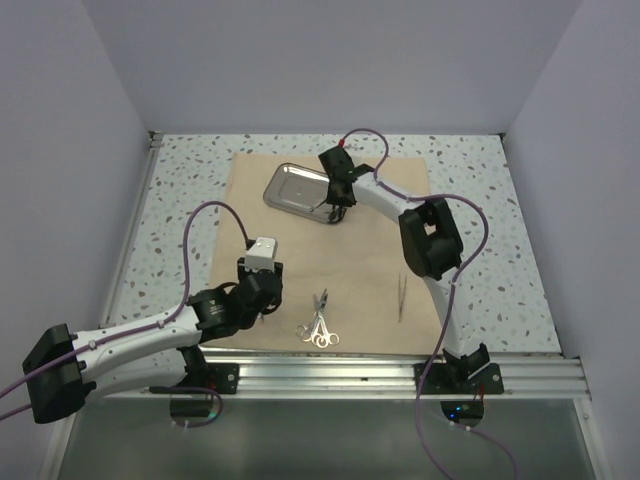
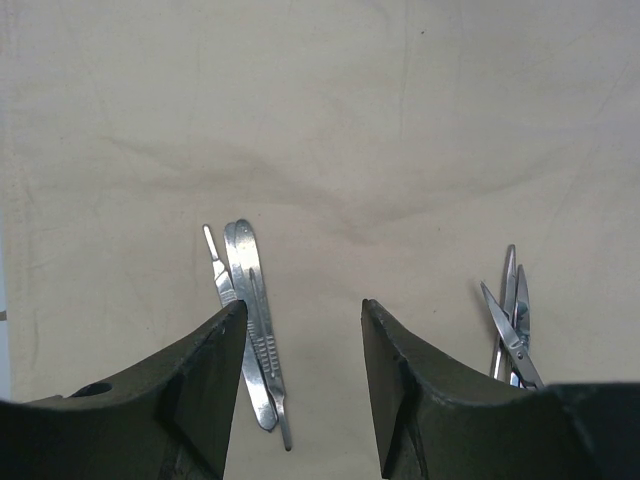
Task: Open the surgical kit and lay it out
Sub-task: Pick up the medical item from the container.
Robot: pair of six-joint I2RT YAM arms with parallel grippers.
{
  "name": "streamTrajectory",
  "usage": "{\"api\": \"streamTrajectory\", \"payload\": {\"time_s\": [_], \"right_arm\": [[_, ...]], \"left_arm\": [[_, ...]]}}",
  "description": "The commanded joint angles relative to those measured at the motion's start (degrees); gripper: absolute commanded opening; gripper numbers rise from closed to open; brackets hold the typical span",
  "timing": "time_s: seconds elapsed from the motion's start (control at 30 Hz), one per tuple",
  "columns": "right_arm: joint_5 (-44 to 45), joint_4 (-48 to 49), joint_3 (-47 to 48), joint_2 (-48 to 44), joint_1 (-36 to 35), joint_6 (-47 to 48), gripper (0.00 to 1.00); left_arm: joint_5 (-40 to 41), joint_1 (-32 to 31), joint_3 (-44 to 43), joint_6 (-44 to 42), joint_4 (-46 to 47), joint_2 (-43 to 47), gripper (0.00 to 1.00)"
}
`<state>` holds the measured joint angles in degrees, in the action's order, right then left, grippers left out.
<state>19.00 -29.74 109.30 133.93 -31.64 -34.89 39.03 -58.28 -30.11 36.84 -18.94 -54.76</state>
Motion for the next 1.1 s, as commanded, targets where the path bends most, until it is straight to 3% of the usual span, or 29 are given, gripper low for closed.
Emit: {"api": "streamTrajectory", "payload": {"time_s": [0.0, 0.17, 0.2, 0.33, 0.53, 0.73, 0.93, 1.07], "right_arm": [[-0.02, -0.41, 0.92, -0.96, 0.26, 0.44, 0.29], [-0.55, -0.41, 1.01, 0.72, 0.26, 0.53, 0.25], [-0.72, -0.41, 1.01, 1.07, 0.43, 0.53, 0.16], [-2.65, 0.38, 1.10, 2.47, 0.44, 1.58, 0.00], [-3.36, -0.59, 2.94, 1.52, 0.44, 3.52, 0.00], [0.24, 0.47, 0.05, -8.84, 0.35, 4.92, 0.00], [2.53, 2.84, -9.26, -22.29, 0.35, 5.54, 0.00], [3.32, 3.10, -21.62, -32.57, 0.26, 4.67, 0.00]], "left_arm": [[1.75, -0.34, -1.01, -0.19, 1.80, -0.17, 0.53], [1.76, -0.43, -1.09, -0.19, 1.89, -0.26, 0.53], [1.76, -0.43, -1.18, -0.10, 1.89, -0.26, 0.53], [1.67, -0.52, -1.18, -0.19, 1.71, -0.52, 0.53], [1.75, -0.61, -1.27, -0.19, 1.80, -0.70, 0.53], [1.93, -0.61, -1.27, -0.10, 1.71, -0.78, 0.53], [2.02, -0.78, -1.27, -0.01, 1.71, -0.70, 0.53], [2.28, -0.78, -1.36, -0.01, 1.62, -0.87, 0.53]]}}
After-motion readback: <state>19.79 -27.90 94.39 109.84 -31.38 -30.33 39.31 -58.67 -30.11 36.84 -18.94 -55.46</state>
